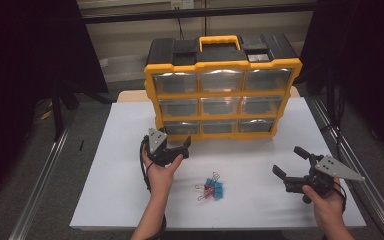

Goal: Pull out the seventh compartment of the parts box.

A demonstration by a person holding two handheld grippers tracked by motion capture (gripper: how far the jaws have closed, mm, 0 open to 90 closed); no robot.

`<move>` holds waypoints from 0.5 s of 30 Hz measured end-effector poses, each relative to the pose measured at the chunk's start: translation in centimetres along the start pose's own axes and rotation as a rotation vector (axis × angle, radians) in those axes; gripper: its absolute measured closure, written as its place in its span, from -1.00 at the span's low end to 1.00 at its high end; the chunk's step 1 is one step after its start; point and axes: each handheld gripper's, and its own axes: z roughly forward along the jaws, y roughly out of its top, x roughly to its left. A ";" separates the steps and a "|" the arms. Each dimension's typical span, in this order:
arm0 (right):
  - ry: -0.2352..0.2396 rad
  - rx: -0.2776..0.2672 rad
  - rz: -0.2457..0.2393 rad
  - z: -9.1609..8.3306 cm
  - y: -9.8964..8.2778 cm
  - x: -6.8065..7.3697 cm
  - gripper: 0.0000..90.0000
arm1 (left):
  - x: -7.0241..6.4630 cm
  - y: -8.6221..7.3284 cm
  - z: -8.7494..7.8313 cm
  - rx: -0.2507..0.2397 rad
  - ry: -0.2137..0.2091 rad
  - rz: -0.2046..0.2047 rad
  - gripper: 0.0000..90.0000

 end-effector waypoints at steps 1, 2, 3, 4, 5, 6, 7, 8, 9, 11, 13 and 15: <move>-0.002 -0.001 -0.002 0.0 0.0 0.0 -1.00 | -0.1 0.0 0.1 -0.005 0.005 -0.014 -0.98; -0.003 -0.002 -0.001 0.0 0.0 0.0 -1.00 | -0.4 -0.1 0.4 -0.010 0.018 -0.035 -0.98; -0.003 -0.002 -0.001 0.0 0.0 0.0 -1.00 | -0.4 -0.1 0.4 -0.010 0.018 -0.035 -0.98; -0.003 -0.001 0.001 0.0 0.0 0.0 -1.00 | -0.5 -0.2 0.6 -0.012 0.013 -0.037 -0.98; -0.002 -0.003 0.000 0.0 0.0 0.0 -1.00 | -0.7 -0.2 0.8 -0.014 0.022 -0.048 -0.98; 0.002 -0.004 0.001 -0.1 0.0 0.0 -1.00 | -0.9 -0.3 1.2 -0.014 0.026 -0.038 -0.98; 0.002 -0.004 0.001 -0.1 0.0 0.0 -1.00 | -0.9 -0.3 1.2 -0.014 0.026 -0.038 -0.98; 0.002 -0.004 0.000 -0.1 0.0 0.0 -1.00 | -1.0 -0.3 1.4 -0.014 0.022 -0.039 -0.98; 0.003 -0.004 0.002 -0.1 0.0 0.0 -1.00 | -1.3 -0.3 1.6 -0.013 0.029 -0.037 -0.98; 0.001 -0.005 0.002 -0.1 0.0 0.0 -1.00 | -1.4 -0.3 1.8 -0.019 0.031 -0.044 -0.97; -0.001 -0.001 0.002 -0.2 0.0 0.0 -1.00 | -1.6 -0.3 1.9 -0.016 0.046 -0.033 -0.98; -0.002 -0.002 0.005 -0.2 0.0 0.0 -1.00 | -1.6 -0.3 2.2 -0.019 0.050 -0.037 -0.98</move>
